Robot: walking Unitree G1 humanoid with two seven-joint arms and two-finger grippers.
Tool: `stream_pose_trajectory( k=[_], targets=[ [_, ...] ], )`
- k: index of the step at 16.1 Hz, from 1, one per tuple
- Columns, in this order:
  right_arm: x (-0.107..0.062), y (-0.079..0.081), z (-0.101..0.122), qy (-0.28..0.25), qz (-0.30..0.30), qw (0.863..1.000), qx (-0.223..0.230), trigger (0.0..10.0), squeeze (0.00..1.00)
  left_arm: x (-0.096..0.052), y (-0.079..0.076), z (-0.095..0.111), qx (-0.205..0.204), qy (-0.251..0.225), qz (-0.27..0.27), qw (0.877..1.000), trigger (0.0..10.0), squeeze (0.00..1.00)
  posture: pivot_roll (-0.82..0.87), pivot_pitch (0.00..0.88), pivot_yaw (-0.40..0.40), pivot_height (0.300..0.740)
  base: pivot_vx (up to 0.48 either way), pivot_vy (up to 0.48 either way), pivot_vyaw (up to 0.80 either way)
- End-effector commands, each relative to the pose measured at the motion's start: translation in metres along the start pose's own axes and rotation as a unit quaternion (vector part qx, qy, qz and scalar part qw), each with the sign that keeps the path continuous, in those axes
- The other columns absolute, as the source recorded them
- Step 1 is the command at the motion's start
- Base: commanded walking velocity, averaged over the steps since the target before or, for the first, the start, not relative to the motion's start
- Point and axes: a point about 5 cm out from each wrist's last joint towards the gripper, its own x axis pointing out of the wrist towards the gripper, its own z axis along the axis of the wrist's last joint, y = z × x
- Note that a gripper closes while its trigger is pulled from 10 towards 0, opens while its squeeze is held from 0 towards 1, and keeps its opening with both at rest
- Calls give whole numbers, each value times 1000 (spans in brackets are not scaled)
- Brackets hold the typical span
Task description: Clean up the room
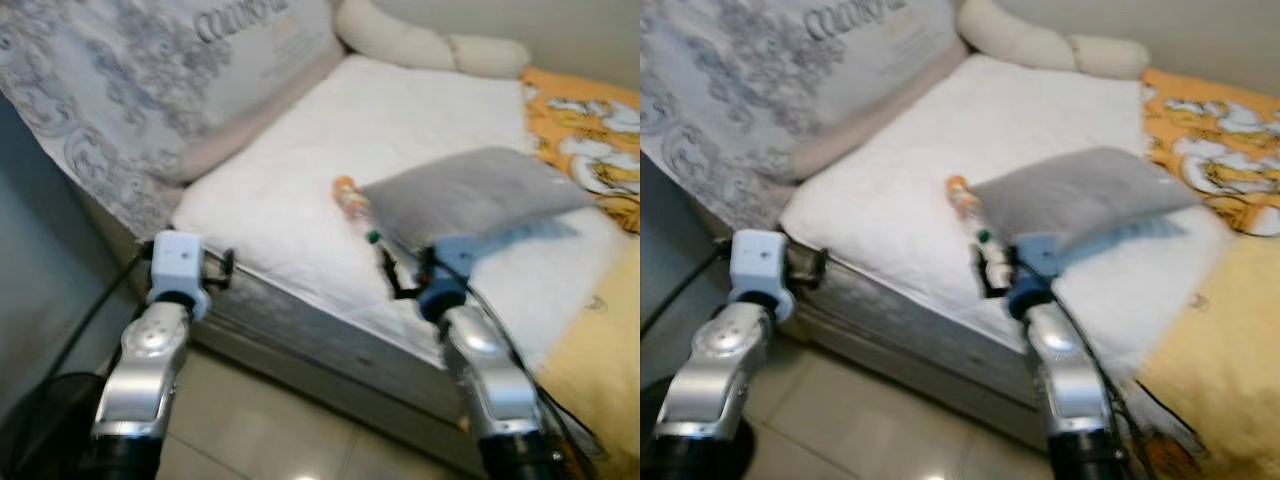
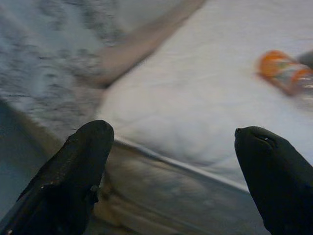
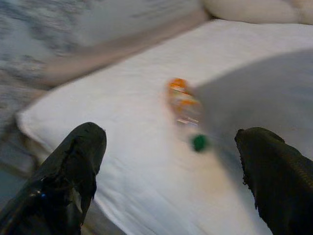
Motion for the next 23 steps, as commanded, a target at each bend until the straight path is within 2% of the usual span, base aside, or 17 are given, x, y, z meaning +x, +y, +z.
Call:
stream_pose_trajectory(
  k=[1, 8, 10, 23],
  targets=[
    [-2, -9, 1, 2, -19, 1000, -5, 10000, 0, 1, -6, 4, 3, -5, -8, 1000, 10000, 0, -84, 0, -2, 740, 289, 0, 0],
    [-1, -12, -4, 13, -39, 999, 17, 10000, 0, 1, -6, 5, 6, -4, -15, 1000, 10000, 0, -84, 0, 0, 740, 287, 0, 0],
    [-1, -14, -3, 9, -45, 999, 6, 10000, 0, 1, -5, 4, 6, -2, -12, 1000, 10000, 0, -82, 0, 1, 740, 285, 0, 0],
    [1, -16, -5, 10, -48, 999, 3, 10000, 0, 2, -4, 3, 4, 3, -15, 1000, 10000, 0, -82, 0, 6, 740, 286, 0, 0]
  ],
)
